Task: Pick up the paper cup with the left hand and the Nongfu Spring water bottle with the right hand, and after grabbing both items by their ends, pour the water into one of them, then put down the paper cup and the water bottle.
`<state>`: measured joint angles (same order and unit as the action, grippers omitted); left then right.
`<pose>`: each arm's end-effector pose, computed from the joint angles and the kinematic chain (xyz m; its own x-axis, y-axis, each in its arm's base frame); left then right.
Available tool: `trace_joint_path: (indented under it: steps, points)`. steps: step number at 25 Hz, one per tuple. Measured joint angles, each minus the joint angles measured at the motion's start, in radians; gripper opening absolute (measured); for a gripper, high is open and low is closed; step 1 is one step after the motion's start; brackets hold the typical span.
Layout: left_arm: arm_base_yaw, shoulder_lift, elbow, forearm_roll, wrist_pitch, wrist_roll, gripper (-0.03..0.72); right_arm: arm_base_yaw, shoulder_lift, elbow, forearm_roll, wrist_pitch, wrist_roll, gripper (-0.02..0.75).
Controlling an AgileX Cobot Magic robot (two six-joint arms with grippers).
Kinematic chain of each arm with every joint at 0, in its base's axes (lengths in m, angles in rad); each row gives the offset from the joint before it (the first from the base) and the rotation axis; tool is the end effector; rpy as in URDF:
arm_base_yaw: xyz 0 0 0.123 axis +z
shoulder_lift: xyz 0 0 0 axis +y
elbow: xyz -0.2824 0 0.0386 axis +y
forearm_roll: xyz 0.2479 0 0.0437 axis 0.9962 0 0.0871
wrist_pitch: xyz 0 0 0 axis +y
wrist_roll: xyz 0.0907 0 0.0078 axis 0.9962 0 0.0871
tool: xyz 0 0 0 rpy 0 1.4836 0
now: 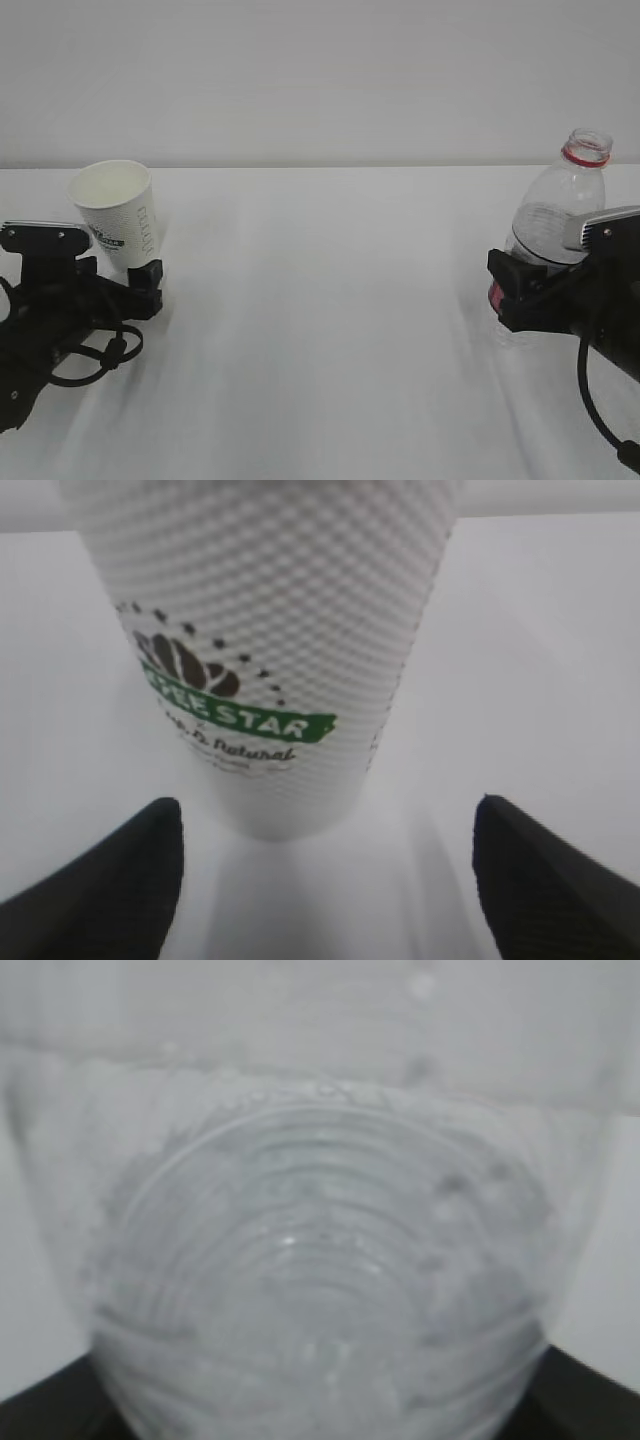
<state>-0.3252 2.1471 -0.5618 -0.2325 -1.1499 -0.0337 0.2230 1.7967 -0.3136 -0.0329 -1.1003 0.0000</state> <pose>0.2995 -0.0808 0.0589 -0.3460 -0.0172 -0.9381 0.0815 0.9955 -0.0484 0.2463 0.0586 0.1198 -0.2806 -0.0789 -0.9566 -0.2526 0.9675 -0.0057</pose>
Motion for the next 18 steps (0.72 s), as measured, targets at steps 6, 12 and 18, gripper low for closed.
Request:
trace_joint_path:
  steps: [6, 12, 18]
  points:
    - [0.0, 0.026, -0.05, -0.016, 0.0, 0.0, 0.674, 0.0, 0.0, 0.0, 0.0, 0.0, 0.0, 0.496]
    - [0.0, 0.061, -0.094, -0.043, 0.0, 0.0, 0.675, 0.0, 0.0, 0.0, 0.0, 0.0, -0.009, 0.496]
    - [0.002, 0.074, -0.139, -0.053, 0.0, 0.0, 0.675, 0.0, 0.0, 0.0, 0.0, 0.001, -0.011, 0.496]
